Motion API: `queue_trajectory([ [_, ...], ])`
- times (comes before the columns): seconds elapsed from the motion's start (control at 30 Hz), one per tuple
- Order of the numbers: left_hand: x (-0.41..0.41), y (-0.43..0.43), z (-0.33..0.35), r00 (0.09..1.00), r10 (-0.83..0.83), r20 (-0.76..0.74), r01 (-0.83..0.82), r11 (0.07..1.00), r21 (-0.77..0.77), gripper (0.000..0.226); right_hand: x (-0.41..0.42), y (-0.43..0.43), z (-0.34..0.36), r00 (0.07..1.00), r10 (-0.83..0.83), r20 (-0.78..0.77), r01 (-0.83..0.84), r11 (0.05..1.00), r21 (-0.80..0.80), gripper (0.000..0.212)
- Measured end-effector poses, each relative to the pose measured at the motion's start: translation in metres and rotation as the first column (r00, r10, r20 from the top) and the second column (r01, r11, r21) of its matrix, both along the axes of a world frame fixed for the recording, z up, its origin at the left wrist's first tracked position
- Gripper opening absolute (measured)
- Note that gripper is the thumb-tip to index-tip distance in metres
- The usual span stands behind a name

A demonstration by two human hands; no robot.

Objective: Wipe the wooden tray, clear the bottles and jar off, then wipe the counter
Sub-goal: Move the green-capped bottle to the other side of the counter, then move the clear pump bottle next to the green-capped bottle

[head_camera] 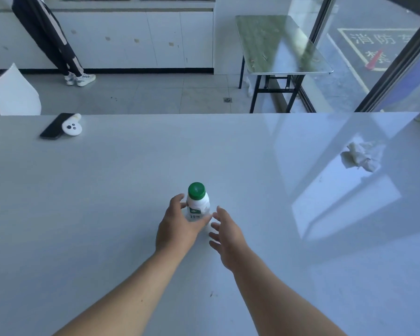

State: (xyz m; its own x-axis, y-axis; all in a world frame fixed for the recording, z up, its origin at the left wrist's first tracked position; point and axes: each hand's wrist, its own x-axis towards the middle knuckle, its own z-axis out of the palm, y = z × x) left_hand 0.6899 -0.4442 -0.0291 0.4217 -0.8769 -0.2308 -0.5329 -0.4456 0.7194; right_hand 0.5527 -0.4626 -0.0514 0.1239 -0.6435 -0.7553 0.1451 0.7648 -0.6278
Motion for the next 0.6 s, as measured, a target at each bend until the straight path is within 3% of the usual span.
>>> queue_trajectory([
  [0.07, 0.002, 0.016, -0.008, 0.997, 0.050, 0.062, -0.054, 0.996, 0.074, 0.081, -0.014, 0.007, 0.004, 0.997, 0.024, -0.077, -0.029, 0.997, -0.069, 0.036],
  [0.13, -0.006, 0.039, -0.021, 0.990, 0.040, 0.138, -0.053, 0.994, 0.092, 0.056, -0.041, 0.019, 0.007, 0.981, -0.010, -0.193, -0.027, 0.981, -0.190, 0.028],
  [0.2, -0.031, 0.060, -0.033, 0.987, -0.053, 0.152, 0.036, 0.994, 0.108, 0.031, -0.084, 0.037, 0.012, 0.933, -0.058, -0.355, -0.048, 0.958, -0.284, 0.028],
  [0.3, -0.097, 0.075, -0.043, 0.942, -0.321, 0.103, 0.299, 0.937, 0.181, 0.022, -0.169, 0.072, 0.020, 0.787, -0.124, -0.604, -0.122, 0.929, -0.350, 0.029],
  [0.37, -0.160, 0.075, -0.042, 0.825, -0.544, 0.151, 0.514, 0.834, 0.201, 0.029, -0.235, 0.102, 0.023, 0.632, -0.154, -0.759, -0.203, 0.913, -0.355, 0.042],
  [0.47, -0.270, 0.076, -0.028, 0.573, -0.775, 0.267, 0.749, 0.627, 0.212, 0.063, -0.338, 0.160, 0.032, 0.419, -0.200, -0.886, -0.223, 0.923, -0.314, 0.062],
  [0.6, -0.421, 0.107, 0.006, 0.333, -0.903, 0.271, 0.901, 0.390, 0.191, 0.079, -0.461, 0.268, 0.042, 0.259, -0.286, -0.923, -0.040, 0.951, -0.306, 0.071],
])
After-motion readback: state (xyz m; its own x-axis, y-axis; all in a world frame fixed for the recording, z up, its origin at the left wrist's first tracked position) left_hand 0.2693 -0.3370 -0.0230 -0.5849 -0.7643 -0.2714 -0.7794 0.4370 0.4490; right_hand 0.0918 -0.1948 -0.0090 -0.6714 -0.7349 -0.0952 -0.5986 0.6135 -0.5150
